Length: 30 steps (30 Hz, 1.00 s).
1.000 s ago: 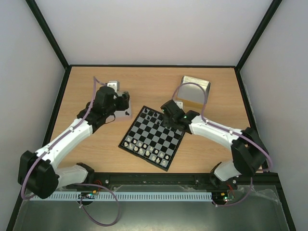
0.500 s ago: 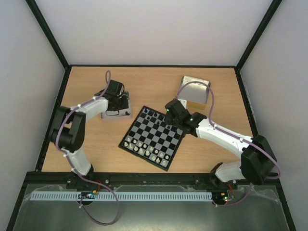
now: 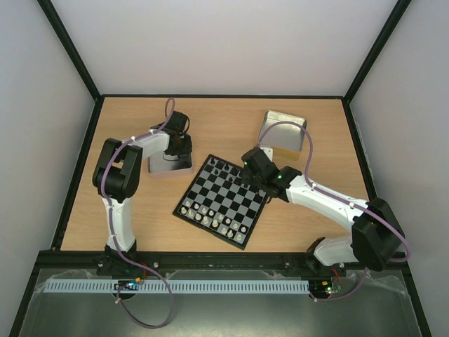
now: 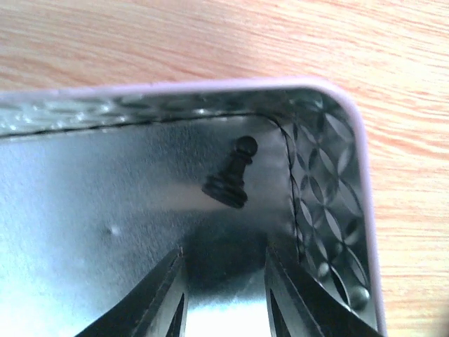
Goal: Set up the chess pieces on the board
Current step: Pick up the chess piece from the storage box.
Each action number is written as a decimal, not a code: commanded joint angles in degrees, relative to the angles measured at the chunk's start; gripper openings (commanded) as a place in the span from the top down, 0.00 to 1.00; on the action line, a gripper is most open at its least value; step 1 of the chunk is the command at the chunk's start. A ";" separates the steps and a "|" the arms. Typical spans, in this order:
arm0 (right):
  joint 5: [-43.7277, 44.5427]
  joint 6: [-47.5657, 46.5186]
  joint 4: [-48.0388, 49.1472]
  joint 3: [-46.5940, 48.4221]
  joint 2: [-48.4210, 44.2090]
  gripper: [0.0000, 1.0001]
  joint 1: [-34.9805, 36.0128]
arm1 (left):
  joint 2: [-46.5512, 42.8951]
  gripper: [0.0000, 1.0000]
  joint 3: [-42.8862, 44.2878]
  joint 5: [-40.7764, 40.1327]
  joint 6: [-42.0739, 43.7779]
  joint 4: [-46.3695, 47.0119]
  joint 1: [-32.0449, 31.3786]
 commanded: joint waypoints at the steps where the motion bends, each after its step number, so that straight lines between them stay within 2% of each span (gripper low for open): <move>1: 0.72 0.29 1.10 -0.32 -0.80 0.71 0.37 | 2.14 0.67 2.61 -1.38 1.70 -1.11 0.76; 18: 0.30 0.67 1.20 0.11 -0.30 0.72 0.33 | 7.52 0.66 8.80 3.12 6.89 -3.87 1.89; 30: 0.21 1.32 1.13 -0.07 -0.99 0.74 0.34 | 8.06 0.86 9.21 2.58 6.50 -4.91 1.99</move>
